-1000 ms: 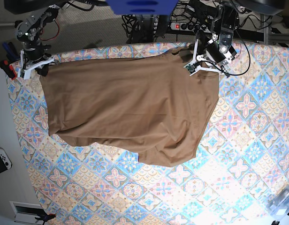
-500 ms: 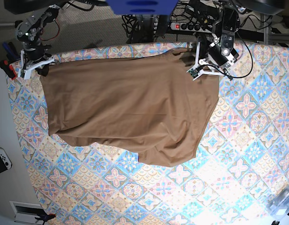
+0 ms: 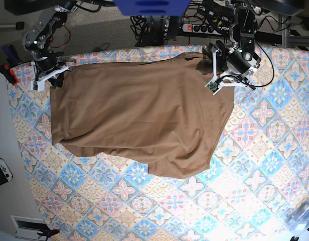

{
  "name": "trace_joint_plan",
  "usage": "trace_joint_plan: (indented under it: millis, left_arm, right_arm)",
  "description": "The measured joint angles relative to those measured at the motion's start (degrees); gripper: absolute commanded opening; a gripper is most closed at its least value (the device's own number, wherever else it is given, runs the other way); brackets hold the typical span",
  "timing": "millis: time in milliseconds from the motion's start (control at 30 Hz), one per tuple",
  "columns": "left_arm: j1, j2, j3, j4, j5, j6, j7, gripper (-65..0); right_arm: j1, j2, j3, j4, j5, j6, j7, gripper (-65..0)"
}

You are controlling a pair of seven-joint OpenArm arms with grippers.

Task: Layout the t-shirt on the table in an organized manner, then fold the t-shirt properly
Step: 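Lower the shirt onto the table, stretching it between both grippers, then lift the shirt again with both grippers and swing it over the table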

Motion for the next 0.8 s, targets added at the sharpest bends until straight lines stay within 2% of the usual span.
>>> trace_joint_plan:
  millis: [467, 533, 600, 633, 800]
  left_arm:
    - [1.86, 0.00, 0.13, -0.39, -0.04, -0.02, 0.00, -45.3]
    - [2.95, -0.04, 0.24, -0.42, 0.00, -0.02, -0.02, -49.6]
    - [3.54, 0.00, 0.24, -0.42, -0.02, -0.02, -0.02, -59.1]
    - [3.56, 0.00, 0.24, -0.42, -0.02, -0.02, -0.02, -65.0]
    - [3.54, -0.02, 0.15, -0.70, 0.42, -0.02, -0.02, -65.0]
  right_arm:
    - [-0.13, 0.11, 0.02, 0.00, -0.13, -0.02, 0.02, -54.3]
    - [-0.15, 0.09, 0.07, 0.00, -0.13, 0.00, 0.02, -57.6]
    - [-0.31, 0.11, 0.17, 0.00, -0.11, -0.02, -0.02, -65.0]
    - [-0.31, 0.11, 0.24, 0.00, -0.11, -0.02, 0.00, -65.0]
    - [-0.31, 0.13, 0.24, 0.00, -0.13, 0.00, 0.00, -65.0]
